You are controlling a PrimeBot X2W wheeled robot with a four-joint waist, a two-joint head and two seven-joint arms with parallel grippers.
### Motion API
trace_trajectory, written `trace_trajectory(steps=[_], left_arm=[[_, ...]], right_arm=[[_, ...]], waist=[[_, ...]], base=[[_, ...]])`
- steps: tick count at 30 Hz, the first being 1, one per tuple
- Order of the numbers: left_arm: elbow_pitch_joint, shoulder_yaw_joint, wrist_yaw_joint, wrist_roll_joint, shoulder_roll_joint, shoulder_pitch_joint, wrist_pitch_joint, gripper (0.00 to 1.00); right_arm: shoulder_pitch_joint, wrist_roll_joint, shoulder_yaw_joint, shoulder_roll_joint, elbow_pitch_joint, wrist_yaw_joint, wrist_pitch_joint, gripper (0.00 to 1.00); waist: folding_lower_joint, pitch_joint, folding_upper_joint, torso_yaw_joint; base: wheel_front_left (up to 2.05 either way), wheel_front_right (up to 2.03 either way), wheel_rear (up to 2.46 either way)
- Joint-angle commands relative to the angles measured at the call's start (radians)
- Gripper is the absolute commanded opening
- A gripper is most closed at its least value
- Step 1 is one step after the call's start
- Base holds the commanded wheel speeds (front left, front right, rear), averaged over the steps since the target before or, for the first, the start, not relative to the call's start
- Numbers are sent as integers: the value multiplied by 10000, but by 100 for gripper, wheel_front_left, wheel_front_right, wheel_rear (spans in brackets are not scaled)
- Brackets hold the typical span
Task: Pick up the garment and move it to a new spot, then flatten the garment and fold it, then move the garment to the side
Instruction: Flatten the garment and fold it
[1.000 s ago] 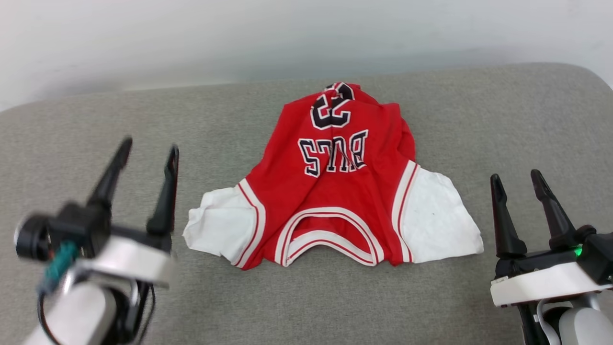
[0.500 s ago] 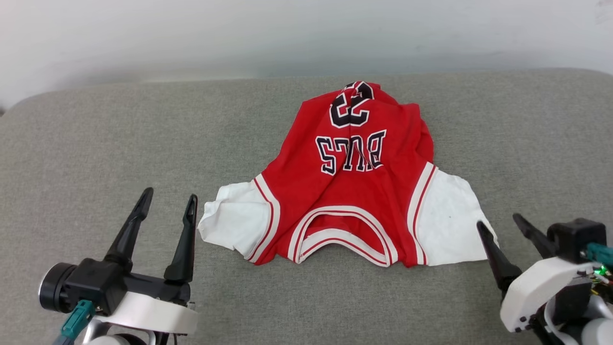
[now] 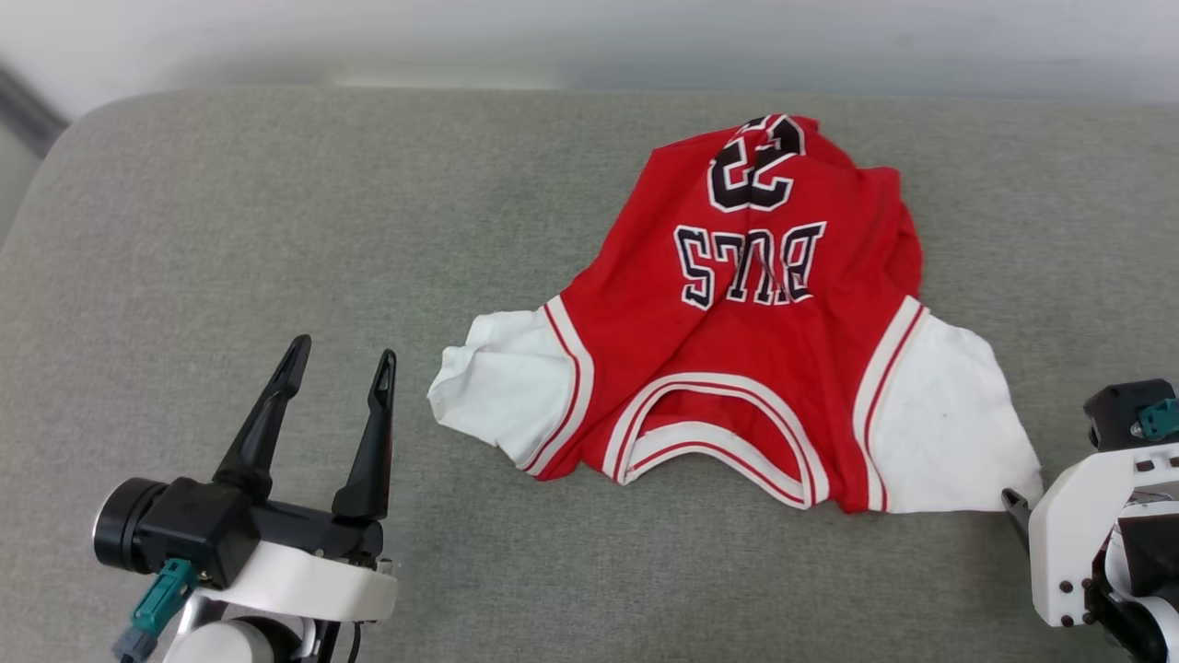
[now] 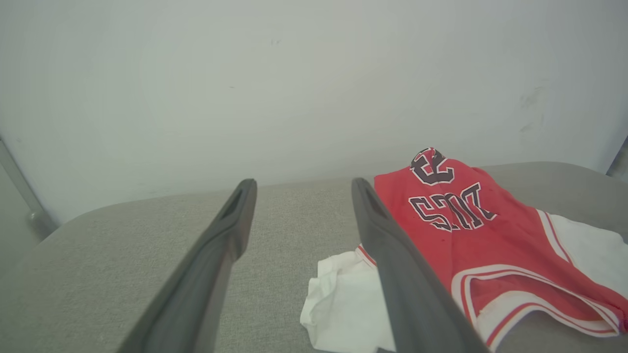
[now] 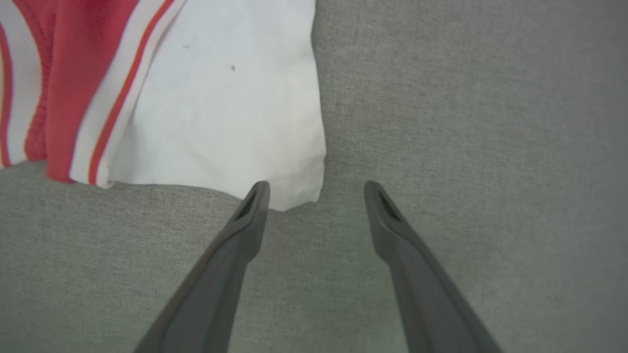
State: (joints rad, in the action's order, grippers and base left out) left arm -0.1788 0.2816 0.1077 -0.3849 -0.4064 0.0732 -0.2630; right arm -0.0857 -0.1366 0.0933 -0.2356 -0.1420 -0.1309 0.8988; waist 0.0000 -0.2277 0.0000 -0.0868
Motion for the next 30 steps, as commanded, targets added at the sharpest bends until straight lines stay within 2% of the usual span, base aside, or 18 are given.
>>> trace_trajectory(steps=[1,12,13,14,15,23,27,30], left_arm=[[41,-89,-104,97,96,215,-25,100],[567,-399,-555,295,524,313,-25,100],[684,-389,-591,338,483,289,-25,100],[788,-350,-635,401,434,284,-25,100],[878,-332,-640,426,417,312,-25,100],[1252,-424,-712,288,354,153,23,100],[1147,-461,-750,66,194,-28,439,100],[951,-362,-897,-114,-60,-112,1232,100]], right_arm=[[-153,15,144,161,105,3,88,100],[-76,200,260,488,1142,2,-114,100],[-70,212,229,536,1211,2,-150,92],[-64,254,226,533,1276,2,-219,38],[-48,338,194,454,1355,2,-235,0],[293,226,678,82,1442,10,-558,0],[644,168,1148,-109,1096,8,-555,0],[828,143,1323,-141,784,6,-549,0]], waist=[[0,-264,0,-304],[0,-783,0,-831],[0,-800,0,-837],[0,-812,0,-839],[0,-808,0,-836],[0,-403,0,-502],[0,-202,0,-223],[0,-188,0,-1]], base=[[0,0,0],[0,0,0],[0,0,0],[0,0,0],[0,0,0],[0,0,0],[0,0,0],[0,0,0]])
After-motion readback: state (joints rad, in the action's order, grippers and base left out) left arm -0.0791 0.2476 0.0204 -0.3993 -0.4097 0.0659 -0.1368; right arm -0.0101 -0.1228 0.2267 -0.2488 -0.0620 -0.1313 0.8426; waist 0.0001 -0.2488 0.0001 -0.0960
